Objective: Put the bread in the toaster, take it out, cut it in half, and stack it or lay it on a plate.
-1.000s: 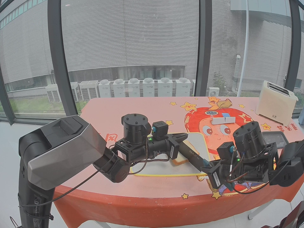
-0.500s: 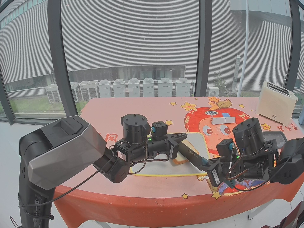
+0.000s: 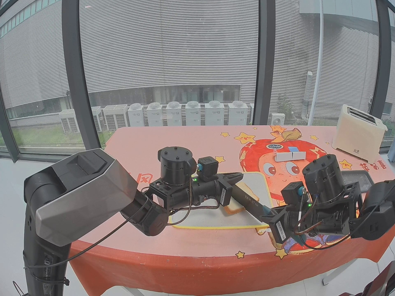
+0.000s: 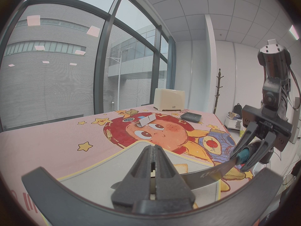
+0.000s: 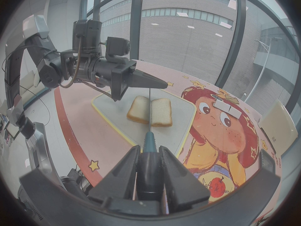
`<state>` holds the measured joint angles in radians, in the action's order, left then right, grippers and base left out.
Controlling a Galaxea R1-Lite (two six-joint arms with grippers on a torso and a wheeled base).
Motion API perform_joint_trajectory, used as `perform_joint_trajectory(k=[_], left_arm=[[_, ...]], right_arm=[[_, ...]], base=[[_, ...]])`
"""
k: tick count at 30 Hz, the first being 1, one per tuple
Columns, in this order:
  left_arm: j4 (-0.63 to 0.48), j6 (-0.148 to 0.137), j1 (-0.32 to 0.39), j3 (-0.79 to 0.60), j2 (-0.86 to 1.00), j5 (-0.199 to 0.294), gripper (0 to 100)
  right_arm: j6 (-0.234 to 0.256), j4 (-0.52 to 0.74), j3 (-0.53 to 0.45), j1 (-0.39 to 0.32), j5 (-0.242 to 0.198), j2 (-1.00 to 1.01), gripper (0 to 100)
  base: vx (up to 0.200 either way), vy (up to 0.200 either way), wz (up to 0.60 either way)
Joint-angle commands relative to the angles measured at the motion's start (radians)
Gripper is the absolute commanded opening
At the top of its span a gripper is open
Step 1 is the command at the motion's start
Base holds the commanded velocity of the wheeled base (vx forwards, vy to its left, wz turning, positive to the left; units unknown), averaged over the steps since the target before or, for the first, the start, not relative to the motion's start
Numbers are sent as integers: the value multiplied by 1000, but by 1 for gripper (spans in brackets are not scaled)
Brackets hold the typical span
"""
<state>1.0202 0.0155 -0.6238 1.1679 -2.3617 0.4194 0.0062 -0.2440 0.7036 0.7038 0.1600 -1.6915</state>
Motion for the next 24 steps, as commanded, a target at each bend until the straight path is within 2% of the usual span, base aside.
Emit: perform_joint_trajectory(k=[1,12,24], left_arm=[[0,0,3,-16,-18,1,0],[-9,0,-4,24,-7,-1,0],[-9,1,1,30,16,-1,0]], right_arm=[[0,-12,20,-3,1,1,0],[3,-11,-47,-1,0,-11,0],[5,-12,-23,-3,0,-2,0]], base=[[0,0,0],[0,0,0],[0,0,0]])
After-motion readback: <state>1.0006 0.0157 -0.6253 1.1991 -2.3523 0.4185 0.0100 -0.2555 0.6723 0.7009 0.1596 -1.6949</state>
